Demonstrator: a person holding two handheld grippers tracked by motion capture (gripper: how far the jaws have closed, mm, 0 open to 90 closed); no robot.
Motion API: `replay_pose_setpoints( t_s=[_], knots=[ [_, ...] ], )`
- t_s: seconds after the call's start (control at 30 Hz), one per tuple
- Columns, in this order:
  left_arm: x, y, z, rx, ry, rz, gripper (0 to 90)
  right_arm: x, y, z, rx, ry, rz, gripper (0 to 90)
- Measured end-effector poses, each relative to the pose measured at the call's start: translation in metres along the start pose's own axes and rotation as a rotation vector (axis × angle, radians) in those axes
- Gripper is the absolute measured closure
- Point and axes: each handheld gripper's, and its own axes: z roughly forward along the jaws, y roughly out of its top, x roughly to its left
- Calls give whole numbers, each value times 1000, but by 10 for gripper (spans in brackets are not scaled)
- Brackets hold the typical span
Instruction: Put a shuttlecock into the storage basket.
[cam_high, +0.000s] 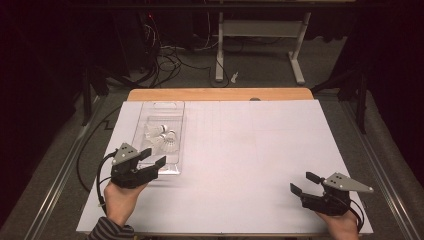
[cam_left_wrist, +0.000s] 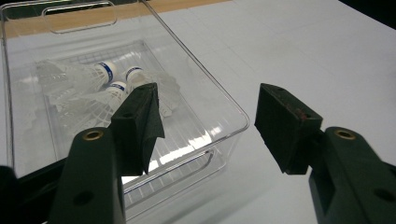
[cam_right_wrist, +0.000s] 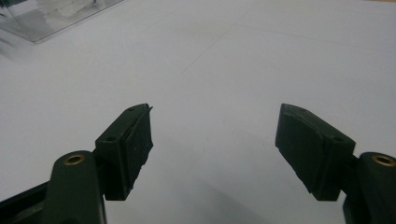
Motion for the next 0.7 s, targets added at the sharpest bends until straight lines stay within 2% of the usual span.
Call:
replay_pose_setpoints(
  t_s=[0.43, 0.7],
  knots=[
    [-5, -7, -3, -11, -6, 3, 406, 0, 0, 0, -3, -2, 0, 280],
    [-5, -14, -6, -19, -6, -15, 403, 0, 0, 0, -4, -3, -1, 280]
  ],
)
